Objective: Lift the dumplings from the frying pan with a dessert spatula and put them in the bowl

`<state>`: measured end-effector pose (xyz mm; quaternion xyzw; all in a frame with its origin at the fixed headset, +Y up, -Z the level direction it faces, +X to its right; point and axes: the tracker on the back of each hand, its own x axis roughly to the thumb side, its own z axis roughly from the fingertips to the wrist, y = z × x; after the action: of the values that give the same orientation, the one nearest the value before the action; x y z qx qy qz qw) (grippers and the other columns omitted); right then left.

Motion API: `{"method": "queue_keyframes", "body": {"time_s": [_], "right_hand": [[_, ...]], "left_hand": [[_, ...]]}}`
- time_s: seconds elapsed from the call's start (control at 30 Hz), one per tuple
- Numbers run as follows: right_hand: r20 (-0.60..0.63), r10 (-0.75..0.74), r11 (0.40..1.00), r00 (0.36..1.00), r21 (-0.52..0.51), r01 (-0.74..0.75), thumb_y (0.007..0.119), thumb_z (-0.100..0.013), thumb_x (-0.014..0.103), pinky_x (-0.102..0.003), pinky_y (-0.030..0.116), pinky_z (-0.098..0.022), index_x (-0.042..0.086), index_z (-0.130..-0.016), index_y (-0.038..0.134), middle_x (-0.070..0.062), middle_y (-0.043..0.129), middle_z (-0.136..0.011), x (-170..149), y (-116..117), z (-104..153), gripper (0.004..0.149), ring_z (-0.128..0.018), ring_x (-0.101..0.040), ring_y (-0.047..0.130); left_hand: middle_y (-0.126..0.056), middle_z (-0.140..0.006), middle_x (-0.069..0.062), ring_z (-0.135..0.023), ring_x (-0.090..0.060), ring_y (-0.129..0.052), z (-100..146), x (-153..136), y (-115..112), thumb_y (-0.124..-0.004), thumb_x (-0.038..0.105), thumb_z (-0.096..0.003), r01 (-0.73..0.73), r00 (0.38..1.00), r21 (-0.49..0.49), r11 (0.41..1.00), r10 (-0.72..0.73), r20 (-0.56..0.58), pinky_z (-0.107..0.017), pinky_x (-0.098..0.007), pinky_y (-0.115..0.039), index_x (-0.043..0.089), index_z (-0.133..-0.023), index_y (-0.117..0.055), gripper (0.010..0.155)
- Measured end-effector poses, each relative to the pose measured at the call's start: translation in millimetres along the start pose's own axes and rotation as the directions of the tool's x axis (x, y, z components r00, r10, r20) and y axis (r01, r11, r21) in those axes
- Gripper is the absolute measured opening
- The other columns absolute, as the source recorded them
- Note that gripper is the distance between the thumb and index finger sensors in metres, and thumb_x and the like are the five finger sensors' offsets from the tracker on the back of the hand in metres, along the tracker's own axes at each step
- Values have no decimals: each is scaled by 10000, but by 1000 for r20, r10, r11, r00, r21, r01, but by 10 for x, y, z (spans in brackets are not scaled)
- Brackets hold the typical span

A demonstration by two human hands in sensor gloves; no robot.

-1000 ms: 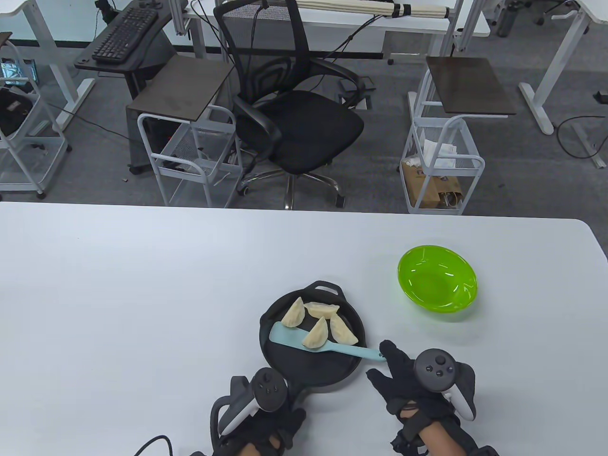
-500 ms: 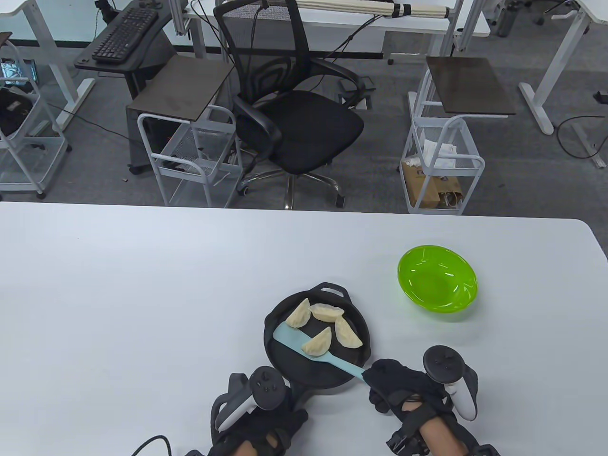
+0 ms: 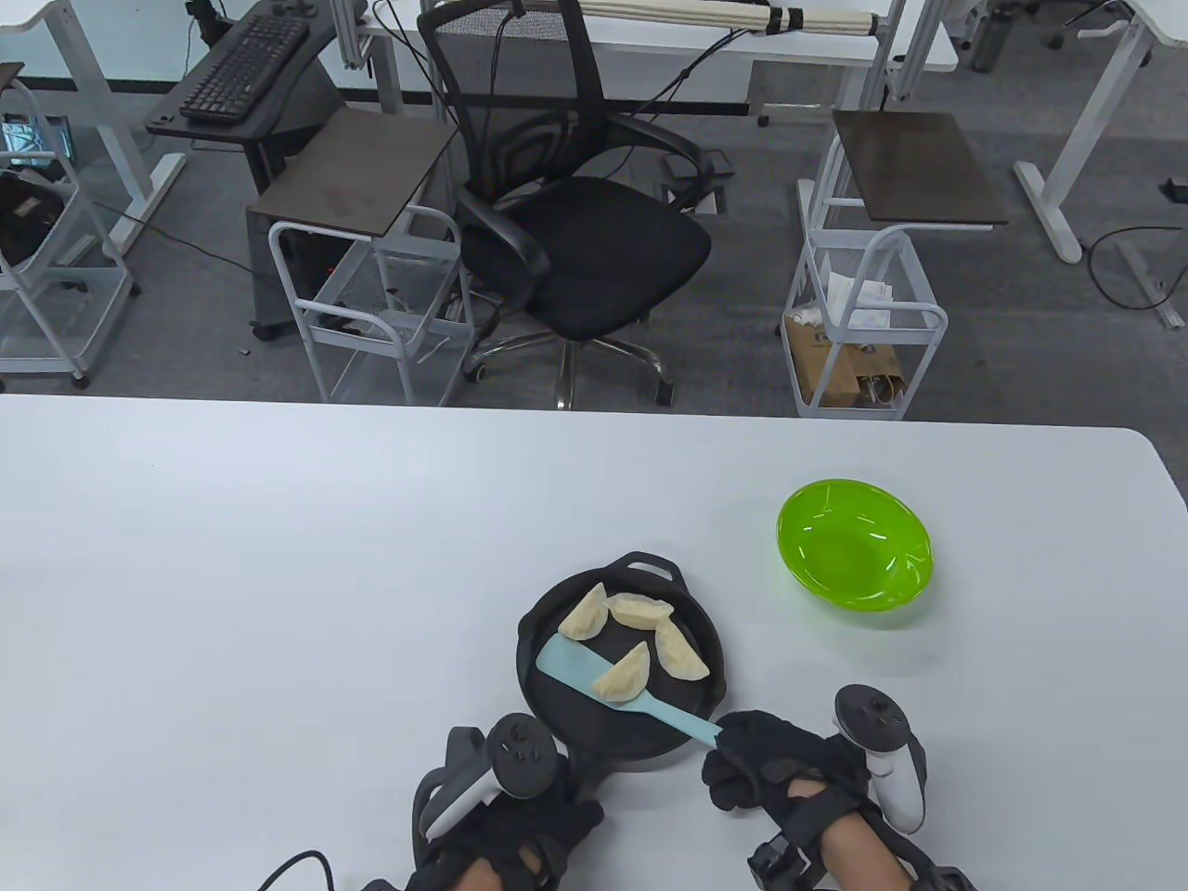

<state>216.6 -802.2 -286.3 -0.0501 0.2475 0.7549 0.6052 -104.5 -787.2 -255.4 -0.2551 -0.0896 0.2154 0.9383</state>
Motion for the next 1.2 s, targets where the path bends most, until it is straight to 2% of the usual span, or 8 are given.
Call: {"method": "queue_keyframes", "body": {"time_s": [0.53, 0.7, 0.87, 1.2], "right_hand": [[98, -130, 991, 987, -1, 131, 731, -578, 283, -586, 722, -535, -64, -954, 617, -203, 926, -697, 169, -145, 208, 524, -459, -380, 983], [144, -206, 971, 968, -92, 221, 730, -578, 283, -587, 717, -543, -60, -959, 612, -203, 922, -704, 179, -288, 260, 526, -466, -382, 980], [192, -279, 925, 941, -210, 317, 730, -577, 284, -589, 712, -550, -56, -961, 607, -203, 918, -712, 151, -481, 291, 527, -478, -384, 977], [273, -347, 775, 897, -455, 439, 727, -575, 290, -587, 703, -571, -39, -970, 594, -193, 907, -738, 22, -850, 336, 531, -508, -384, 973]], "left_hand": [[-1035, -611, 99, -398, -160, -1016, -2, -46, 14, -765, 618, -451, -31, 999, -15, 999, 31, -10, -441, -457, -801, 173, -988, -623, 711], [-1034, -611, 98, -397, -162, -1016, -3, -50, 16, -763, 617, -451, -32, 999, -15, 999, 32, -10, -441, -457, -800, 173, -988, -624, 711], [-1034, -612, 98, -399, -161, -1015, -4, -52, 17, -763, 617, -452, -31, 999, -14, 999, 31, -11, -441, -457, -801, 172, -987, -625, 710], [-1034, -612, 93, -399, -160, -1015, -6, -59, 16, -761, 618, -451, -31, 999, -14, 999, 31, -13, -440, -457, -801, 175, -988, -625, 709]]}}
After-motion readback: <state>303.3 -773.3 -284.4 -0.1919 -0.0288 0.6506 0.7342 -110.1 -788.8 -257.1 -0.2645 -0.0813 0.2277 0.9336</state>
